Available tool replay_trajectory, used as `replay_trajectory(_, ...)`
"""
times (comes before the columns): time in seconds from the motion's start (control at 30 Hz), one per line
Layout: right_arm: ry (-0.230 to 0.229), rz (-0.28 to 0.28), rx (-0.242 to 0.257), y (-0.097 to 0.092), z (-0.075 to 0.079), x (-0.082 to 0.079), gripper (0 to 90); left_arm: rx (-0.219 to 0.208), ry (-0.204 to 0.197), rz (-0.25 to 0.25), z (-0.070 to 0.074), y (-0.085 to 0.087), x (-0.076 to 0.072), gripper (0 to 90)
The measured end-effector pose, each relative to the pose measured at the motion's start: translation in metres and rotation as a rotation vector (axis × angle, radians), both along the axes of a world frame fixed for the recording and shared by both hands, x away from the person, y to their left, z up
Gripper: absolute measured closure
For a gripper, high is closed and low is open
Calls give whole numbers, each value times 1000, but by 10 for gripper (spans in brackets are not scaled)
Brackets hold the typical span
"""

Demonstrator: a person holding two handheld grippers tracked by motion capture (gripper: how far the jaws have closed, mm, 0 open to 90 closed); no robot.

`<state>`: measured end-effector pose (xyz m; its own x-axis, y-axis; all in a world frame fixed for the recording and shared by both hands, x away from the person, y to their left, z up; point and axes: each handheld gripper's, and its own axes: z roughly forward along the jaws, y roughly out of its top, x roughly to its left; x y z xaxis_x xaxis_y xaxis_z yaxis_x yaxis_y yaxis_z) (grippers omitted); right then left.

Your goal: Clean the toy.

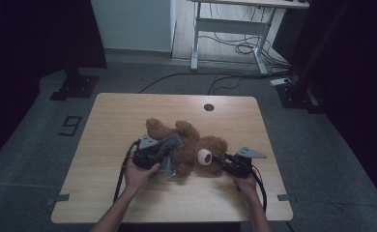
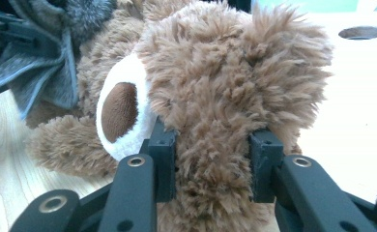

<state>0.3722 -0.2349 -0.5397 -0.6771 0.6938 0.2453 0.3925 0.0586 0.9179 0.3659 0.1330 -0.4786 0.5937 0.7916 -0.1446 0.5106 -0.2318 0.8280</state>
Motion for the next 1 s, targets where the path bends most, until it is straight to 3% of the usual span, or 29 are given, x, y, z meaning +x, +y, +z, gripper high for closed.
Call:
replay_trajectory(0.1,-1,2,0,0,0,0,626,-17,60,50,-9,25,11,777)
replay_trajectory(0.23,-2,1,2,0,0,0,627,-20,122,81,-25,41,22,777)
replay_trajectory(0.43,-3,1,7,0,-1,0,627,-12,142,108,-33,46,33,776)
replay_trajectory(0.57,-2,2,7,-1,-1,0,627,-32,84,109,-16,47,24,777)
replay_trajectory(0.67,1,5,13,-1,-2,1,627,-66,8,59,8,40,9,778)
replay_trajectory(0.77,-1,4,10,-1,-1,1,627,-112,-44,11,28,26,-2,777)
replay_trajectory(0.87,-2,1,8,0,-1,0,627,-79,-80,-48,42,0,-5,778)
replay_trajectory(1.0,1,0,11,0,-1,0,626,-38,-58,-107,40,-43,5,777)
